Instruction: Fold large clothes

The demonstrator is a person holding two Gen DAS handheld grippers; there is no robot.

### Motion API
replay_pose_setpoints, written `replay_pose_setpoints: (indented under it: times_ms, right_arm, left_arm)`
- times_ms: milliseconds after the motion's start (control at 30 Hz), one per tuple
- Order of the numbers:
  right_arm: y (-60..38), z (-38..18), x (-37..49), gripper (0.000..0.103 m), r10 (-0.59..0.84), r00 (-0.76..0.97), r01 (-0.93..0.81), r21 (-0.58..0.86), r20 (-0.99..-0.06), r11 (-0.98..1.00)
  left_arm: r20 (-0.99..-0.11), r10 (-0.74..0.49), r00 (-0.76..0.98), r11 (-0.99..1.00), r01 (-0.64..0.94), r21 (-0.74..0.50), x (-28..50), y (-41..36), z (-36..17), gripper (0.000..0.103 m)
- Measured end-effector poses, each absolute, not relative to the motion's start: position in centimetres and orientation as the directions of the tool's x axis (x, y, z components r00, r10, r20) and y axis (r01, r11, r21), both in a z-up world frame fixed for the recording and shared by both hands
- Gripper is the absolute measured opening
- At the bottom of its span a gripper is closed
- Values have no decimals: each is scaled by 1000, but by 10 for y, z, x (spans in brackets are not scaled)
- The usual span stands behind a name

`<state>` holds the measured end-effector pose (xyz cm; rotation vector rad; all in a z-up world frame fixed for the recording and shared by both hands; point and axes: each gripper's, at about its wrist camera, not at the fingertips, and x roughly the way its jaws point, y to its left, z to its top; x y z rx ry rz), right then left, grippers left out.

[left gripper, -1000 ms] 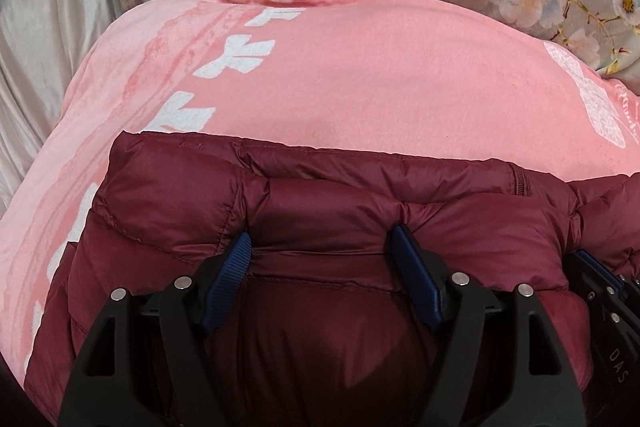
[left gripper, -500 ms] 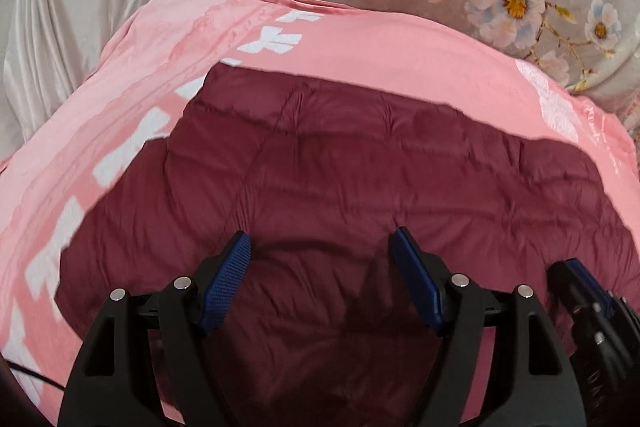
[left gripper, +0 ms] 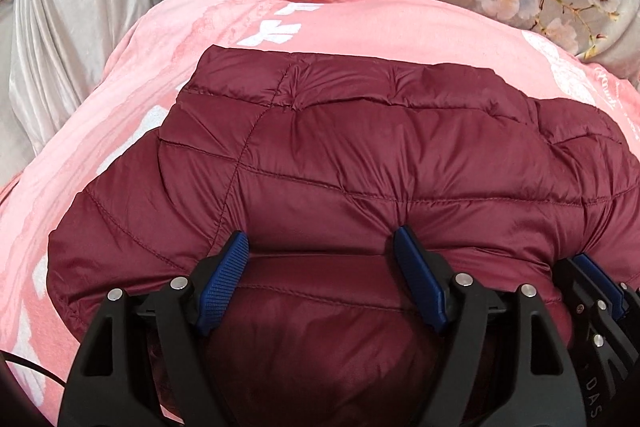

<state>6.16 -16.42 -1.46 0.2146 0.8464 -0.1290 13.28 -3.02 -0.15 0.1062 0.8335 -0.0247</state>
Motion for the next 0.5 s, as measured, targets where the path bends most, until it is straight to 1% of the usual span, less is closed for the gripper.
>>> replay_pose_setpoints:
  times_ms: [500]
  right_arm:
    - [-164,-17,63,17,-28,650,200,135,-759,971]
  left_arm:
    - [-742,45,669,992,60,114,134,-35,-3,74]
